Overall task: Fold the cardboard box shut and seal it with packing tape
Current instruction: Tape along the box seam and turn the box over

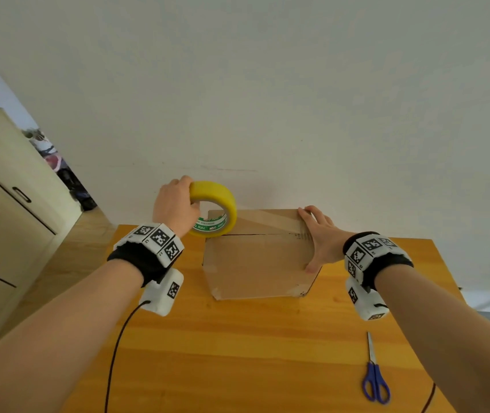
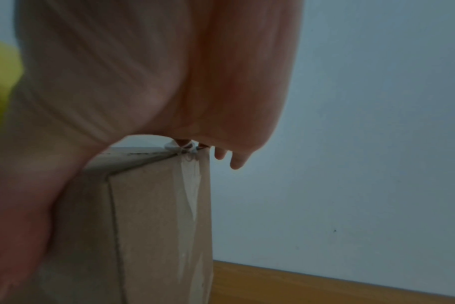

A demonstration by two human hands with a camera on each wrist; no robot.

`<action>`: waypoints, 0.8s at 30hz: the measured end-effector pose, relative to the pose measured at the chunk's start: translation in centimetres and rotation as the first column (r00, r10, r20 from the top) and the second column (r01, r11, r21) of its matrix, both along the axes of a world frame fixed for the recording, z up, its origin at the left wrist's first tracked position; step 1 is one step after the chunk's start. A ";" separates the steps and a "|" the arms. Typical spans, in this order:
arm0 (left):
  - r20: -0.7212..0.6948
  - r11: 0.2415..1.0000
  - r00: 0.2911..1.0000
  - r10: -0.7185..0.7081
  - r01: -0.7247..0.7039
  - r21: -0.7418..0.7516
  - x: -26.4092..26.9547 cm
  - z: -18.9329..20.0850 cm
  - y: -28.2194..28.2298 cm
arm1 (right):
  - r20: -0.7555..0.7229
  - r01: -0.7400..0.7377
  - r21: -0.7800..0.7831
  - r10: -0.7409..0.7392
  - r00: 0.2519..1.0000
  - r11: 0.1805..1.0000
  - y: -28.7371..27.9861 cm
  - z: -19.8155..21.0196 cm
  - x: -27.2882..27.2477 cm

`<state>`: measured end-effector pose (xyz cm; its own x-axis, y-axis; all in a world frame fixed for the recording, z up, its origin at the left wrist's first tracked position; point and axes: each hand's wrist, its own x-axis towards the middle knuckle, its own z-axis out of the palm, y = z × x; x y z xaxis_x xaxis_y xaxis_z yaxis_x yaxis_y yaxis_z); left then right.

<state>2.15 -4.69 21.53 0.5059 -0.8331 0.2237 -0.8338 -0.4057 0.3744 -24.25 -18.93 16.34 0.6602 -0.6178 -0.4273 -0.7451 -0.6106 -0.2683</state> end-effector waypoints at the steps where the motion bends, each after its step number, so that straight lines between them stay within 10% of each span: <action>1: -0.050 0.999 0.998 0.032 -0.032 -0.015 -0.1 -0.3 0.1 | -0.002 0.003 0.001 -0.003 1.000 1.000 0.0 0.0 0.0; 10: -0.287 0.989 0.955 0.074 -0.108 -0.105 -0.2 -1.9 1.2 | 0.005 0.005 0.006 -0.005 1.000 1.000 -0.1 -0.2 -0.3; 24: 0.164 0.989 0.986 -0.021 -0.003 0.146 3.1 -1.9 3.4 | 0.011 -0.004 0.020 0.004 1.000 1.000 -0.6 -0.4 -1.1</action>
